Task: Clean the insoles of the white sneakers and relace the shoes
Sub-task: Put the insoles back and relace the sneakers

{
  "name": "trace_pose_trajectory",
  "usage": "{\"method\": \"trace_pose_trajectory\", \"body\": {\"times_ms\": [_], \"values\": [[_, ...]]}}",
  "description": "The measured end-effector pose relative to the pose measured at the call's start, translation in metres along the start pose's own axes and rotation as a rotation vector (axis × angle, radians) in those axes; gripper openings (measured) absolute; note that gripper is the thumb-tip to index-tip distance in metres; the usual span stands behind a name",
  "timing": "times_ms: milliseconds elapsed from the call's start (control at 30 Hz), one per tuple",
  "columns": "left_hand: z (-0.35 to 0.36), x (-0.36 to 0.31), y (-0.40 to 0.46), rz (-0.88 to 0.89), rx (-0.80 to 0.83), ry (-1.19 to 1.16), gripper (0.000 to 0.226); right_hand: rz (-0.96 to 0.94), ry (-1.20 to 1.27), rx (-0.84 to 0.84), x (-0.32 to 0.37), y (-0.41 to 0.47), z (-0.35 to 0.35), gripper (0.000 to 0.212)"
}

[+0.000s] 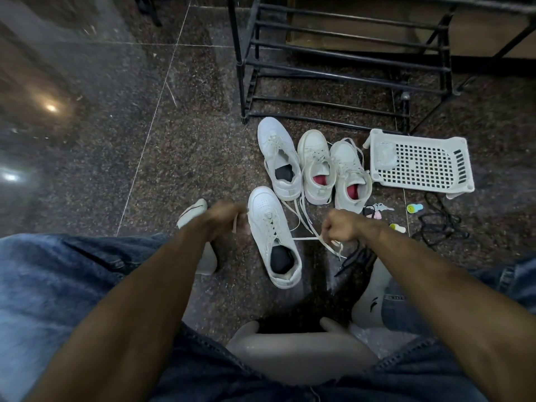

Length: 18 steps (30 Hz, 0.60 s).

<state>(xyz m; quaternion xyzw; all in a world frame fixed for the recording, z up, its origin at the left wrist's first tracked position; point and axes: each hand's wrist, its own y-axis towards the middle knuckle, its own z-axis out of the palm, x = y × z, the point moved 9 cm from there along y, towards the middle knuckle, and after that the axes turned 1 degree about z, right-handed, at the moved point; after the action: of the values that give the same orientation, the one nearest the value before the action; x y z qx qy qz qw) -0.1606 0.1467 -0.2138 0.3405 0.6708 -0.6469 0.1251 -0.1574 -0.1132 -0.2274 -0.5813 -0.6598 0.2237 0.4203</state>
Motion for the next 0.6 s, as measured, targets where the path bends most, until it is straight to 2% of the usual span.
{"method": "trace_pose_trajectory", "body": {"times_ms": [100, 200, 367, 467, 533, 600], "values": [[0.012, -0.042, -0.015, 0.117, -0.016, -0.057, 0.025, -0.066, 0.14, 0.081, 0.031, -0.019, -0.016, 0.021], [0.03, -0.065, -0.023, 0.193, 0.028, -0.049, 0.012, -0.195, 0.261, 0.088, 0.072, -0.043, -0.042, 0.025], [0.069, -0.081, -0.045, 0.216, 0.127, 0.138, 0.025, -0.385, 0.582, -0.05, 0.109, -0.069, -0.087, 0.014], [0.079, -0.082, -0.056, 0.194, 0.165, 0.217, 0.03, -0.38, 0.762, -0.104, 0.103, -0.069, -0.088, 0.015], [0.076, -0.085, -0.059, 0.194, 0.153, 0.229, 0.032, -0.314, 0.903, -0.114, 0.091, -0.061, -0.077, 0.022], [0.073, -0.093, -0.065, 0.229, 0.139, 0.294, 0.033, -0.209, 0.911, -0.098, 0.082, -0.054, -0.06, 0.029]]}}
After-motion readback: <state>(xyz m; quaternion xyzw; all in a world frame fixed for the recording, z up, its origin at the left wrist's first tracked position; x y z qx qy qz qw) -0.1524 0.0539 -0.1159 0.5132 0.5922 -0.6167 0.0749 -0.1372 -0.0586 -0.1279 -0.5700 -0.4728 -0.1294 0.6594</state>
